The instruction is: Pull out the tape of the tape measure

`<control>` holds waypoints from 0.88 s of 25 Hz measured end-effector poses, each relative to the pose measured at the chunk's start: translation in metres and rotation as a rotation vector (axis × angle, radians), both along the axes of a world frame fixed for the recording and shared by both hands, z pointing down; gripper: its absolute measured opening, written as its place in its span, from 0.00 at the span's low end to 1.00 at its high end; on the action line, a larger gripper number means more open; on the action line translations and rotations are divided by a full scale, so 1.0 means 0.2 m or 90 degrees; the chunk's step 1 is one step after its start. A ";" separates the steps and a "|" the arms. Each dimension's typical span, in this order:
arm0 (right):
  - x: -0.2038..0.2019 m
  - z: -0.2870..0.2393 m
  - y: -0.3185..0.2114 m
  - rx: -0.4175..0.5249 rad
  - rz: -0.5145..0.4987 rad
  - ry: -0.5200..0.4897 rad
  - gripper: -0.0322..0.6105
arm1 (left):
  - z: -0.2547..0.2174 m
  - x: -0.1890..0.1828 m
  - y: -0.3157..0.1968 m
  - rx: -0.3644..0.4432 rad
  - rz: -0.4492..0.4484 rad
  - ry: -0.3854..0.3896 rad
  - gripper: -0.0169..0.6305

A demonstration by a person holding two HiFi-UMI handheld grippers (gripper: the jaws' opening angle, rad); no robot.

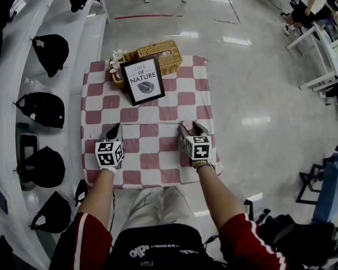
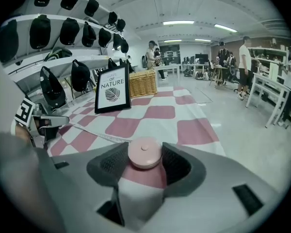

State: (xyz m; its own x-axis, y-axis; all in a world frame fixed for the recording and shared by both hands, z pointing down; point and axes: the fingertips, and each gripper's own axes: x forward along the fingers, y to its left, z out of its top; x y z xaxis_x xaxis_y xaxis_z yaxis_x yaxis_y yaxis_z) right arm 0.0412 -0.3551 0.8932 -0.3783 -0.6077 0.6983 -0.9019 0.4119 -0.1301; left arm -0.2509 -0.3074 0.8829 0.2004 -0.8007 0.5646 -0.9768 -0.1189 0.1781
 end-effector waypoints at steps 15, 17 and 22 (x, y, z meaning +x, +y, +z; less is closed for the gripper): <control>-0.01 -0.02 0.03 -0.014 -0.026 0.001 0.45 | 0.01 -0.02 0.05 -0.015 -0.001 -0.011 0.13; 0.00 -0.05 0.03 -0.014 -0.023 0.000 0.45 | -0.01 -0.02 0.06 -0.015 -0.003 -0.011 0.13; 0.02 -0.12 0.08 -0.014 -0.047 0.015 0.45 | -0.07 -0.02 0.10 -0.009 -0.007 -0.008 0.13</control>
State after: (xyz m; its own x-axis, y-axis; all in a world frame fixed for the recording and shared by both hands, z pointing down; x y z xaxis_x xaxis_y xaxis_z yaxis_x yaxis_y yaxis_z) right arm 0.0460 -0.3398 0.8700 -0.4048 -0.5629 0.7206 -0.8720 0.4748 -0.1190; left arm -0.2541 -0.2884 0.8685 0.1841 -0.7949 0.5782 -0.9802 -0.1053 0.1675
